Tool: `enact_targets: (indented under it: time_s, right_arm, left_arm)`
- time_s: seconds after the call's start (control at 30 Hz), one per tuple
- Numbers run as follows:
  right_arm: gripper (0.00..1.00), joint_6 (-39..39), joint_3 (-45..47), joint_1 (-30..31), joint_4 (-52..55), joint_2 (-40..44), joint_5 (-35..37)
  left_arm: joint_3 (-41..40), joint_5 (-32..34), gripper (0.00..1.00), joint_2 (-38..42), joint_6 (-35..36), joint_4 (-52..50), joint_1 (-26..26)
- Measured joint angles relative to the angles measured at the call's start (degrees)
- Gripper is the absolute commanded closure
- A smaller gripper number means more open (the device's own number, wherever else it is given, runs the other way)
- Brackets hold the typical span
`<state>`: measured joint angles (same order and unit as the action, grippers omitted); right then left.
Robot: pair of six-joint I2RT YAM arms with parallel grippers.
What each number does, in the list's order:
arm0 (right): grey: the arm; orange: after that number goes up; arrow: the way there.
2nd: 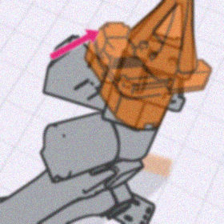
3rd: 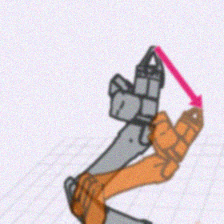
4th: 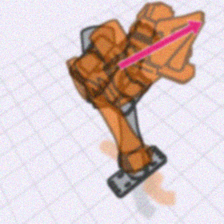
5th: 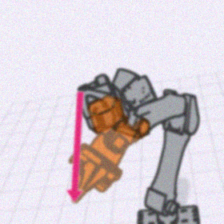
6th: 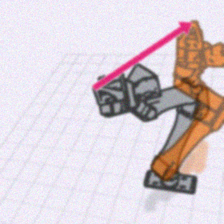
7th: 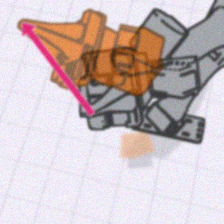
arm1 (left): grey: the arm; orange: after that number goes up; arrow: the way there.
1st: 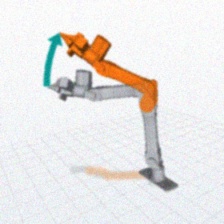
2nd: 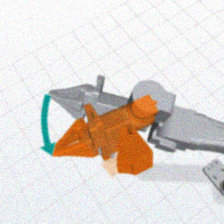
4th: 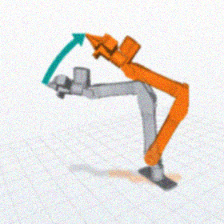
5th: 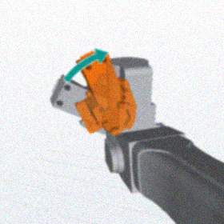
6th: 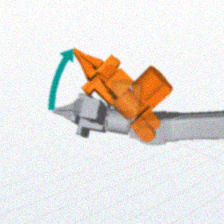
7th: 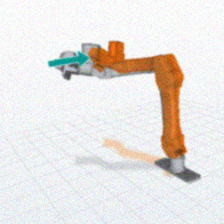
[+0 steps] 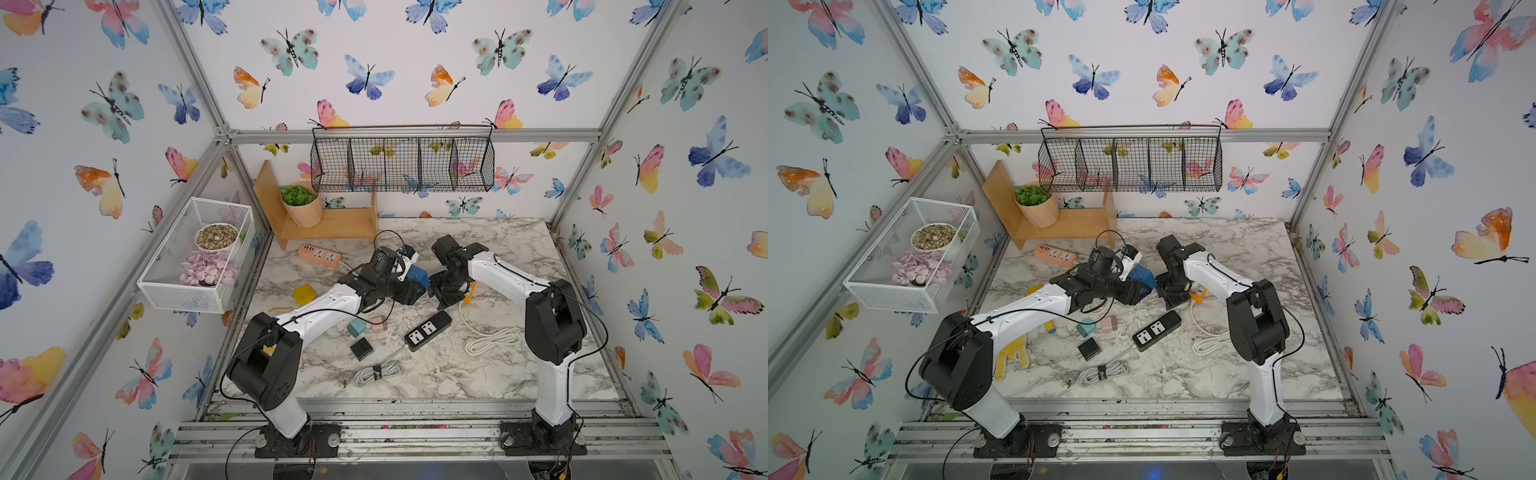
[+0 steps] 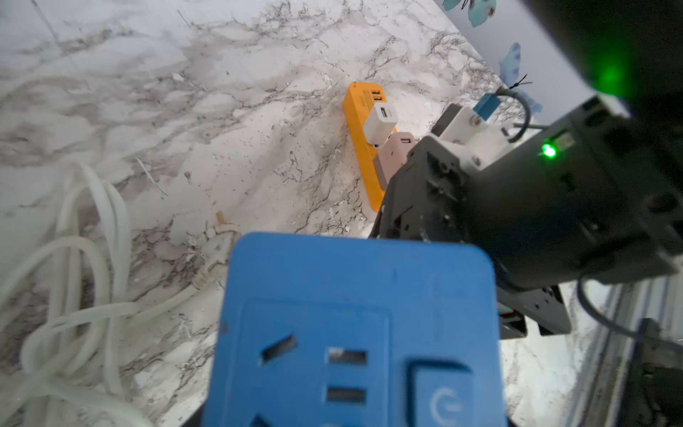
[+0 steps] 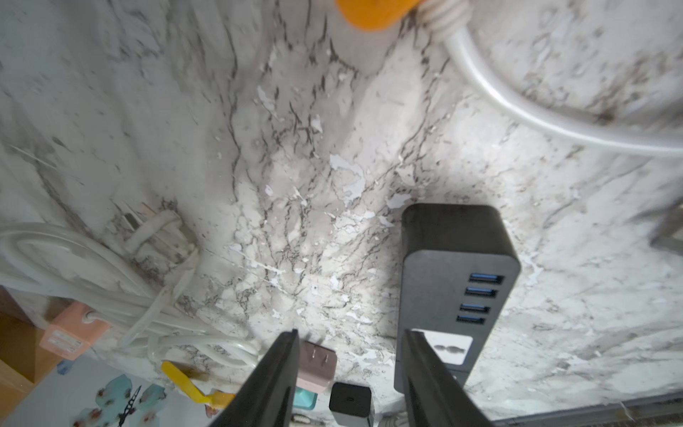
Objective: Pull the plug off the socket
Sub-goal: Place the plug at the center of the board.
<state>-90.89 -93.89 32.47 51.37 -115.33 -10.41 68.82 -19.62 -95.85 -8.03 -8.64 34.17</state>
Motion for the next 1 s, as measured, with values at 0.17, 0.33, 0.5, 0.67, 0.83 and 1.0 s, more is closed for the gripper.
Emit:
enact_targets:
  time_s: [0.17,0.33,0.5,0.67,0.83,1.0]
  right_arm:
    - [0.47,1.4,0.0,-0.8,0.2,1.0,3.2]
    - [0.47,5.4,-1.0,-1.7,0.6,3.7,7.1]
    - [0.47,9.4,-1.3,-2.2,0.9,5.5,9.2]
    - [0.46,11.5,2.4,-2.5,0.9,7.4,9.4]
    - [0.45,12.6,5.4,-2.7,1.0,8.7,9.4]
    - [0.44,14.0,5.4,-3.0,1.0,8.7,9.7]
  left_arm:
    - [2.2,-4.5,1.00,-4.7,-5.4,-3.4,-2.5]
    - [3.4,-10.2,1.00,-11.4,-10.7,-8.5,-5.0]
    - [3.5,-14.6,0.95,-15.8,-14.9,-11.7,-6.8]
    - [3.7,-16.6,0.72,-16.0,-18.2,-12.9,-8.8]
    - [5.3,-17.6,0.46,-16.8,-19.6,-15.1,-10.1]
    - [8.0,-16.2,0.38,-17.6,-20.0,-18.9,-10.2]
